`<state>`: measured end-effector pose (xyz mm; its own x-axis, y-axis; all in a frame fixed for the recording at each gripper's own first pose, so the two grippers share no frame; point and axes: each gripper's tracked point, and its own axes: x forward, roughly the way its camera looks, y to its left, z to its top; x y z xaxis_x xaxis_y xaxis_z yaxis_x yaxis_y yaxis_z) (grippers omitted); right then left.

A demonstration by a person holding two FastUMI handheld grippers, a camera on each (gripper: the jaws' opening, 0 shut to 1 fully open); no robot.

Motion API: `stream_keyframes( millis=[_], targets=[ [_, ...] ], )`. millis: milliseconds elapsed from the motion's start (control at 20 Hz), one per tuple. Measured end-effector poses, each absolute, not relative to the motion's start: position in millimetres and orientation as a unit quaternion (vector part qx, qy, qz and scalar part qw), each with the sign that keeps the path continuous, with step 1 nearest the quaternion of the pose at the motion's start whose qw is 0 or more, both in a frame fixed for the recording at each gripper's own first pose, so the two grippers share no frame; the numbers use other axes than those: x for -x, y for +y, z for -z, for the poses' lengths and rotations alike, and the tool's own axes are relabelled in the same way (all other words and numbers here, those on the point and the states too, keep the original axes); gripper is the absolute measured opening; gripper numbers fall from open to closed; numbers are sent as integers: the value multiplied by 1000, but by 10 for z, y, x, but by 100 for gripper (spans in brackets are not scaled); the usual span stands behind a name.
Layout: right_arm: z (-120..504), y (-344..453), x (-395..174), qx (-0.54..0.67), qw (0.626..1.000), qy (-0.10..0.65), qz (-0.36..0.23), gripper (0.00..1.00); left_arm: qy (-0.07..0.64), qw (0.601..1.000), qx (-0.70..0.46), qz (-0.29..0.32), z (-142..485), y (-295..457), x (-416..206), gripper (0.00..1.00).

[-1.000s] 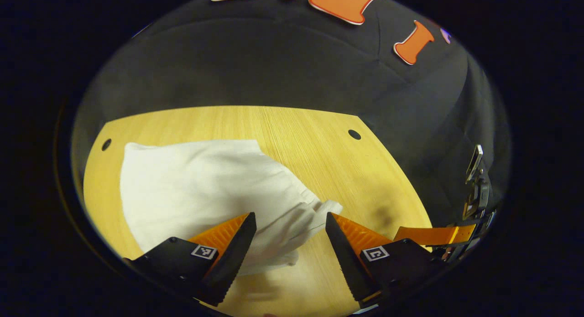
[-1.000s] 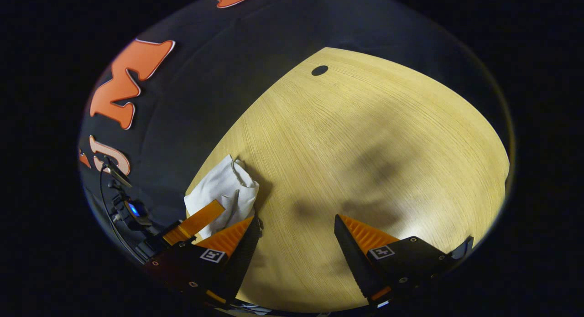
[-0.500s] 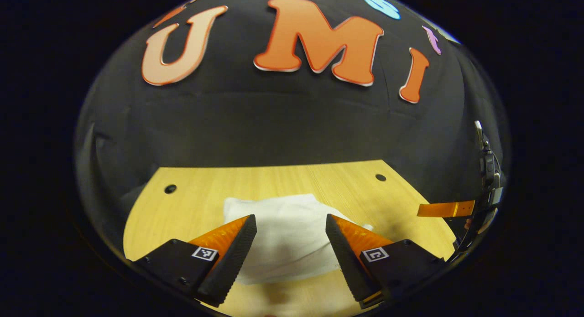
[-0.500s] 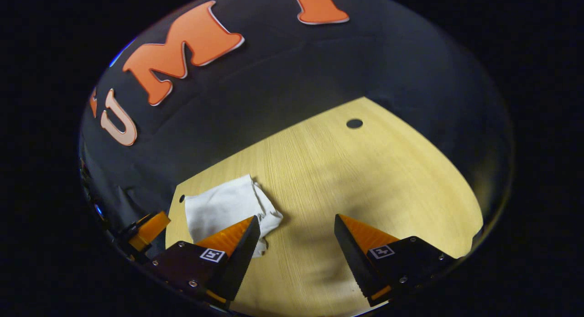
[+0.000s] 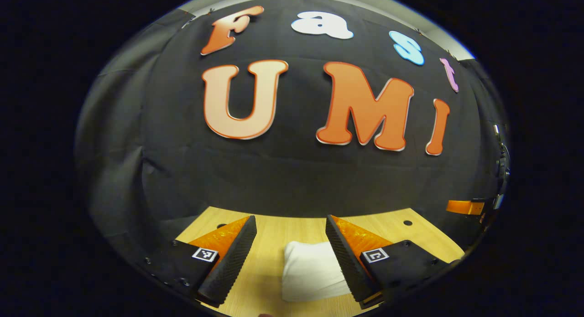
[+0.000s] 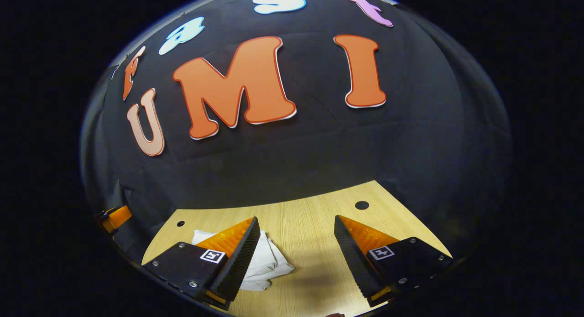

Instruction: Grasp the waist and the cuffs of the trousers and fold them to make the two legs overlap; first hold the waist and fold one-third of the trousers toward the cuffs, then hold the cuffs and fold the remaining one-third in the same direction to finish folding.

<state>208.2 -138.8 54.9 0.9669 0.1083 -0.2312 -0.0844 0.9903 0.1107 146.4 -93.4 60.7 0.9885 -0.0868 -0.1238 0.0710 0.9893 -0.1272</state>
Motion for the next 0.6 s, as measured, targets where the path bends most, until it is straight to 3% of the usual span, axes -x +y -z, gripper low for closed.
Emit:
stream_keyframes(
  millis=[600],
  targets=[
    [-850, -1119, -1281, -51, 995, 79, -17, 98, 27, 997, 72, 32, -891, -173, -1086, 99]
  ],
)
